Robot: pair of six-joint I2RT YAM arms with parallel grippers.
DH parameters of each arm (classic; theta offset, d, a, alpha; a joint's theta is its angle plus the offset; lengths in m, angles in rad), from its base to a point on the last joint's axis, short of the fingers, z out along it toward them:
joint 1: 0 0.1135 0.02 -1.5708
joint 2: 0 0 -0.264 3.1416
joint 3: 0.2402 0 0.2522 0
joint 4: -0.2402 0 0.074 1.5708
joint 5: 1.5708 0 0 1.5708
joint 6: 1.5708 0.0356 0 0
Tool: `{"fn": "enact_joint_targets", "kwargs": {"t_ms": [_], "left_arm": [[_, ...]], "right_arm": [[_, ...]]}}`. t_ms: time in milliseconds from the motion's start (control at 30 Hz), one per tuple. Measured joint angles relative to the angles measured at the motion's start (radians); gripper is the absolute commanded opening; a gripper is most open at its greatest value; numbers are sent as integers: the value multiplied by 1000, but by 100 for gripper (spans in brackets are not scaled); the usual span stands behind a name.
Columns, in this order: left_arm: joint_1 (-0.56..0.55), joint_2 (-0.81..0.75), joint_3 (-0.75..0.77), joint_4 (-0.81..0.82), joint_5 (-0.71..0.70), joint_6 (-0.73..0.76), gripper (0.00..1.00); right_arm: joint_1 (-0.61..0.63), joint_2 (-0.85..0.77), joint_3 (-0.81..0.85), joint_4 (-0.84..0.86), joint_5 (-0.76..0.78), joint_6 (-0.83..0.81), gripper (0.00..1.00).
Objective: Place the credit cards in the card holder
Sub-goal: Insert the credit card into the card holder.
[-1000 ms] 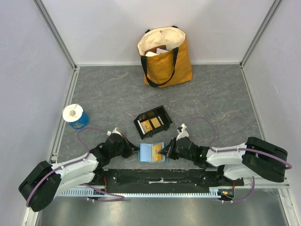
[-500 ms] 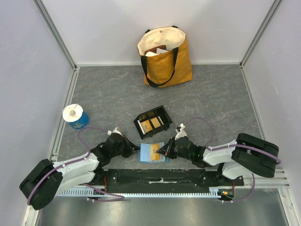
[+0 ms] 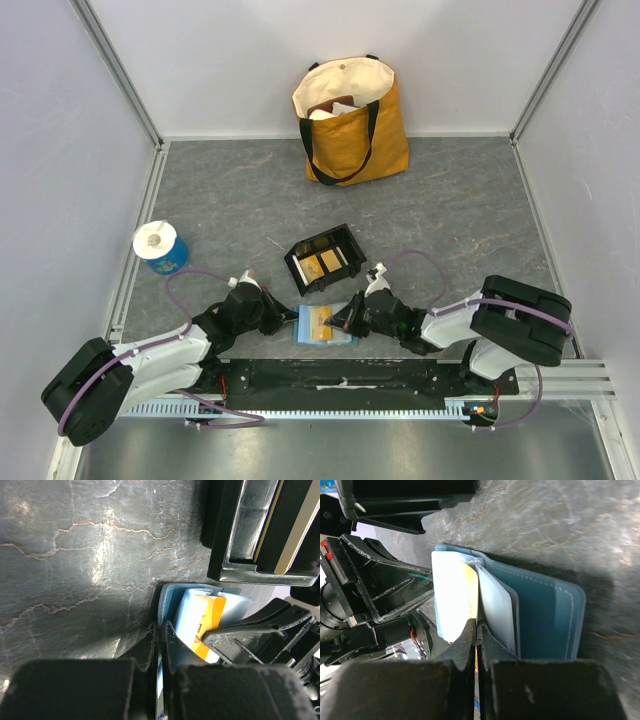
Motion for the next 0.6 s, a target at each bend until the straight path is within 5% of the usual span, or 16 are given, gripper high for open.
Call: {"fn": "enact_joint_targets", "kwargs": {"t_ms": [100, 233, 467, 600], "left_arm": [[0, 0, 0, 0, 0, 0, 2], [0, -1, 0, 0, 0, 0, 2], [-1, -5, 0, -1, -1, 0, 2], [-1, -7, -2, -1, -1, 0, 2]], "right_arm": [[7, 29, 38, -11, -3, -2, 0], [13, 31, 80, -75, 0, -19, 13], [19, -109, 88, -293, 67, -60, 48], [22, -178, 89, -353, 93, -83, 50]]}}
